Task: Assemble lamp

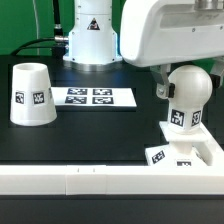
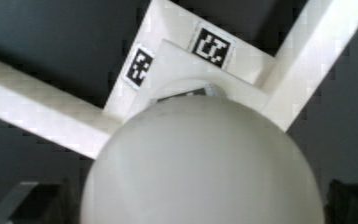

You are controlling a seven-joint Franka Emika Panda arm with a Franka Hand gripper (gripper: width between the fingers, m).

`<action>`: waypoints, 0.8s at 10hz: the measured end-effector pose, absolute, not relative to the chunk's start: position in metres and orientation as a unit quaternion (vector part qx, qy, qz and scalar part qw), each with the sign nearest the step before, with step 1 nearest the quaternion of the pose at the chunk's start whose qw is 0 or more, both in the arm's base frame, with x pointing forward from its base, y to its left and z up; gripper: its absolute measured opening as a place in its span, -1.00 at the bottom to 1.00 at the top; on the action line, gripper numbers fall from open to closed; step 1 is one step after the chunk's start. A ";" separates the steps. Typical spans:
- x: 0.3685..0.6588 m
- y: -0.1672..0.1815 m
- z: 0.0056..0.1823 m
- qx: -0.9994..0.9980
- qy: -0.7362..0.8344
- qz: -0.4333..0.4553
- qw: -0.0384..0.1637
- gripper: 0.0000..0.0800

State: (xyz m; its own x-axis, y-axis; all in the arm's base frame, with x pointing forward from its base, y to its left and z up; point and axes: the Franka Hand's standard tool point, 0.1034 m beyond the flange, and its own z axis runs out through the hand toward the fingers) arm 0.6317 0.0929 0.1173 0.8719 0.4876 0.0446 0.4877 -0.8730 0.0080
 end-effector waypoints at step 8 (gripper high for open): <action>0.632 0.086 0.114 -0.815 -0.579 -0.003 -0.038 0.75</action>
Offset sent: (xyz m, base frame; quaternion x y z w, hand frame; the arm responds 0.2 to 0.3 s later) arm 0.0027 0.0069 -0.0007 -0.0045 -0.0091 -0.2041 0.9789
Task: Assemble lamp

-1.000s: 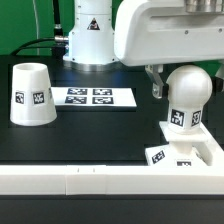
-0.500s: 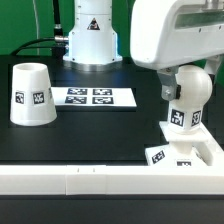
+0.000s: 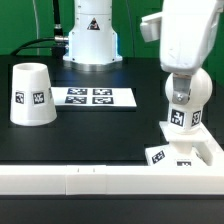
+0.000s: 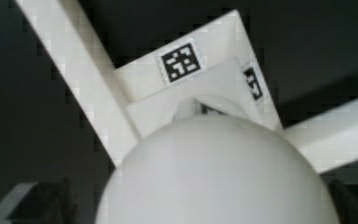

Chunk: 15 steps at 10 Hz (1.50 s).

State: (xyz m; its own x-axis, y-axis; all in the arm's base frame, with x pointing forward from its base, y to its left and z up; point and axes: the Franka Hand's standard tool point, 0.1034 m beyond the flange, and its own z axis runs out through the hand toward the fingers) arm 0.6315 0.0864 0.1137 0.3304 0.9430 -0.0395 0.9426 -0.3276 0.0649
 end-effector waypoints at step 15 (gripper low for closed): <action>0.631 0.089 0.110 0.727 0.685 -0.014 0.048 0.44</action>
Offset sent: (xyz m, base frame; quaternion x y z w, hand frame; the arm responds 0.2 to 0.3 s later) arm 0.0024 0.0031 -0.0010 -0.0005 0.0025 -0.1257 0.9921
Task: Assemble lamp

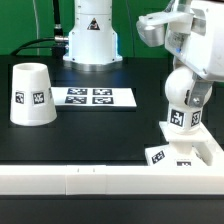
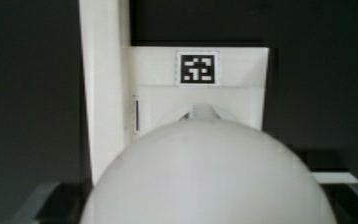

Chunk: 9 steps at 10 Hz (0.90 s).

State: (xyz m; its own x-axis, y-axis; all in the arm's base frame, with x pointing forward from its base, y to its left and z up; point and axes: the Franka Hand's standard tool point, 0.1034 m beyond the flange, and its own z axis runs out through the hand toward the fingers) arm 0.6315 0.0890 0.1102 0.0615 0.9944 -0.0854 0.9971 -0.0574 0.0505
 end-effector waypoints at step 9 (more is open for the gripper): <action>0.630 0.091 0.110 0.919 0.393 0.001 0.037 0.44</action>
Offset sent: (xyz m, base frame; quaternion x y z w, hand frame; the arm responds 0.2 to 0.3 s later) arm 0.0064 -0.0047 0.0004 0.0076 0.0133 0.2090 0.9778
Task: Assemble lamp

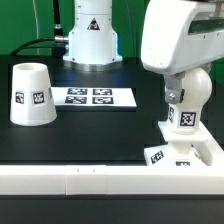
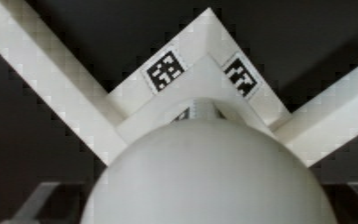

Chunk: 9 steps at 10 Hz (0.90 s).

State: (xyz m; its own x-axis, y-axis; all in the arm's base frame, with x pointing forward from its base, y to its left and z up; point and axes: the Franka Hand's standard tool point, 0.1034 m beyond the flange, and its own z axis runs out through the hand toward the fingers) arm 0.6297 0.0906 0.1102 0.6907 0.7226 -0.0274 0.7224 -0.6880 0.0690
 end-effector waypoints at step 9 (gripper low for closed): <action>0.629 0.090 0.110 0.999 0.050 0.011 0.012 0.44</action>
Offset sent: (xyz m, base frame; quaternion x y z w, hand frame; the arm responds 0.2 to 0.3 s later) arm 0.0000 0.0000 0.0000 0.0000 0.0000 0.1938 0.9810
